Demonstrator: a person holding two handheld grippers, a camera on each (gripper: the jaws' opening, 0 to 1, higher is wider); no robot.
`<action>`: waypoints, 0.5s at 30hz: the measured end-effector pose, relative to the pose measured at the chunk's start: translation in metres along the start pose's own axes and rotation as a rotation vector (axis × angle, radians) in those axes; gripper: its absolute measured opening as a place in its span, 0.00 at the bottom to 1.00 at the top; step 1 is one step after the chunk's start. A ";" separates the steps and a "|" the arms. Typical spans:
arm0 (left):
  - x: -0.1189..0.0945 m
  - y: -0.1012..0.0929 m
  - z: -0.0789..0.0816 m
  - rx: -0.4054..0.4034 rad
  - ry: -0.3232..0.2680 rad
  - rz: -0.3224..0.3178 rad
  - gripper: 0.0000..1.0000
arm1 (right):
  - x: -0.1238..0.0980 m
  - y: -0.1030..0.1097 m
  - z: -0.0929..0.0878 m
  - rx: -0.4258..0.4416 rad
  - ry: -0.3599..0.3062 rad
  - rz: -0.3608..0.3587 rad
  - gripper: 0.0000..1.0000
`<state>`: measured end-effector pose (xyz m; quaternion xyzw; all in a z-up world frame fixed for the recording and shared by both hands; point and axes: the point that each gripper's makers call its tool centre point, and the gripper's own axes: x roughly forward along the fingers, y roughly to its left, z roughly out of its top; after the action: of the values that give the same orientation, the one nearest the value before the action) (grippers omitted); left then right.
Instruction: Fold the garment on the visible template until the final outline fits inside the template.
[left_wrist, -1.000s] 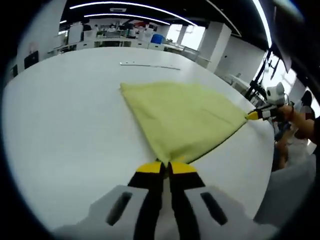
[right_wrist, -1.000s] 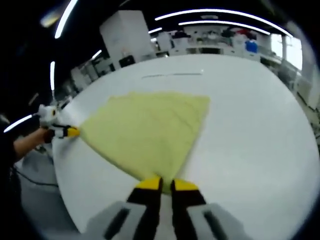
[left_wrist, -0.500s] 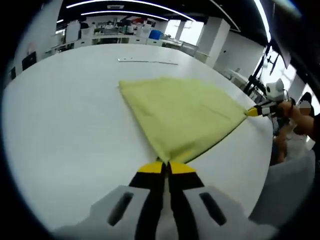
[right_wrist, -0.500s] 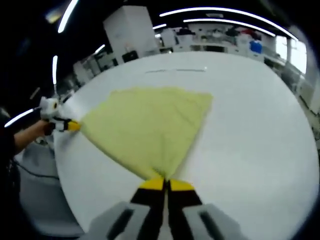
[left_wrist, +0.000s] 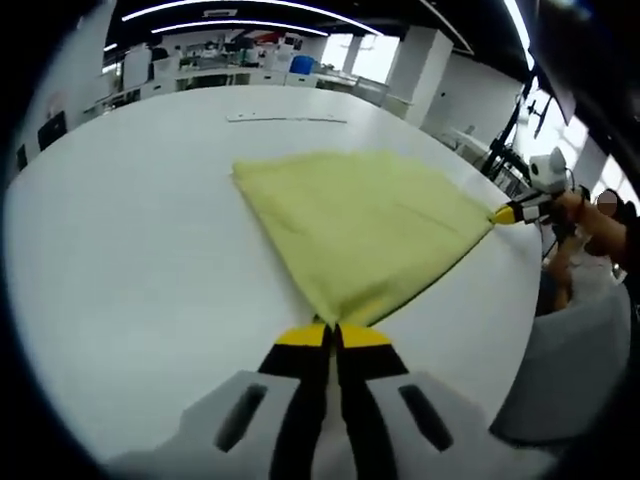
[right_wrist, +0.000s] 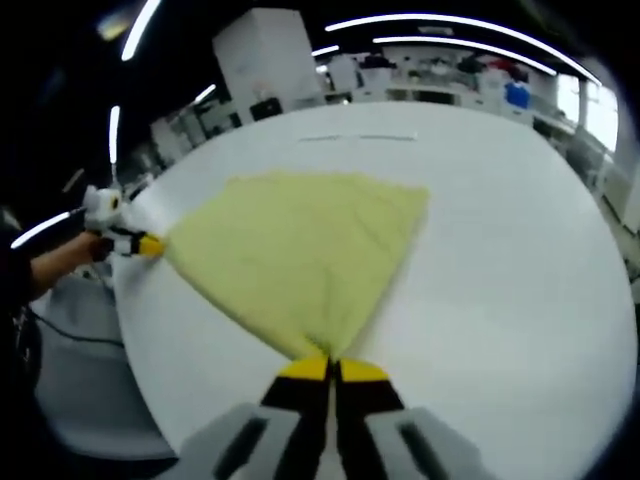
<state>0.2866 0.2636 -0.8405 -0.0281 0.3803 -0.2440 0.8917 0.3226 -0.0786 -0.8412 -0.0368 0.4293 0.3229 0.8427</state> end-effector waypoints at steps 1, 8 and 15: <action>0.000 -0.002 -0.001 0.012 0.004 0.000 0.00 | -0.001 0.000 -0.001 -0.001 0.002 -0.001 0.00; -0.003 -0.011 -0.006 0.085 0.024 0.006 0.00 | -0.004 0.004 -0.006 0.000 0.007 -0.007 0.00; -0.006 -0.015 -0.010 0.092 0.034 -0.001 0.00 | -0.009 0.005 -0.009 -0.005 0.004 -0.032 0.00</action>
<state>0.2697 0.2541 -0.8406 0.0170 0.3835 -0.2621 0.8854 0.3097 -0.0827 -0.8391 -0.0464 0.4295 0.3102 0.8469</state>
